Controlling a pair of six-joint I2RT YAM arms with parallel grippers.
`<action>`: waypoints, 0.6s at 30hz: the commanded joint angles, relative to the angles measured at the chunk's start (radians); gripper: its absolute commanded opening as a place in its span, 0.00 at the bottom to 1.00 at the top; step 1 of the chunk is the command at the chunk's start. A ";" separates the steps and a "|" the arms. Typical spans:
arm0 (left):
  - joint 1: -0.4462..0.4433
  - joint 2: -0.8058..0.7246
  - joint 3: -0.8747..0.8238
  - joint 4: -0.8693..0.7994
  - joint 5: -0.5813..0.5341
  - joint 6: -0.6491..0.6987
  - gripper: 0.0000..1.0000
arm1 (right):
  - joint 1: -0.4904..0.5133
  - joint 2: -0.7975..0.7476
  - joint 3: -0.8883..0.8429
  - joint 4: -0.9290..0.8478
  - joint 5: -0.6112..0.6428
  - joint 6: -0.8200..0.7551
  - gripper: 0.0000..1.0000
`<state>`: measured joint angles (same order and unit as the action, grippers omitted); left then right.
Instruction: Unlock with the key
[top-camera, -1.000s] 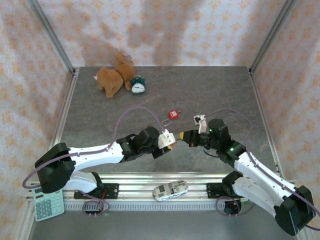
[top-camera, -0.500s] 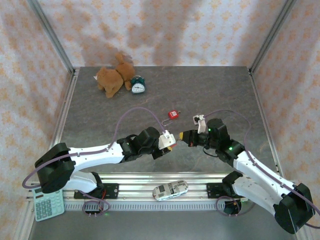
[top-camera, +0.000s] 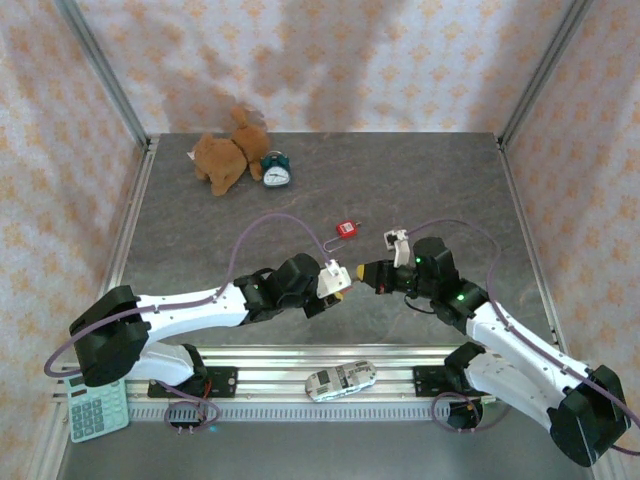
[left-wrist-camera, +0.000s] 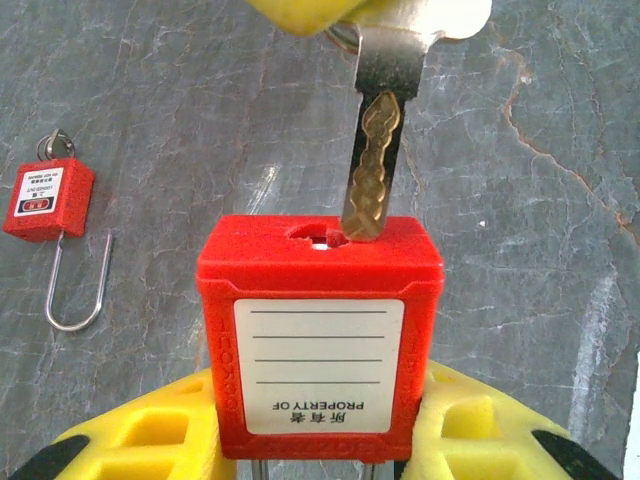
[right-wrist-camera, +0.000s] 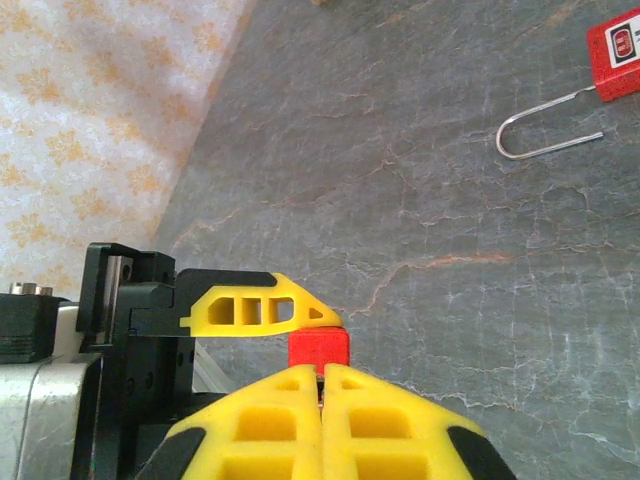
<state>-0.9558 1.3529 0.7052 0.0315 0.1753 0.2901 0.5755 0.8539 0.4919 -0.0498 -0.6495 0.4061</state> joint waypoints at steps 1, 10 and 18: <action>-0.007 0.011 0.049 0.010 -0.005 0.014 0.31 | 0.012 0.000 -0.010 0.041 -0.015 -0.016 0.00; -0.007 -0.011 0.044 0.027 0.025 0.000 0.30 | 0.012 0.011 -0.012 0.024 0.033 -0.036 0.00; -0.006 -0.044 0.031 0.011 0.008 0.008 0.30 | 0.012 0.010 -0.020 0.012 0.054 -0.040 0.00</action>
<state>-0.9558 1.3552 0.7116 0.0185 0.1787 0.2901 0.5800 0.8631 0.4896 -0.0364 -0.6247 0.3878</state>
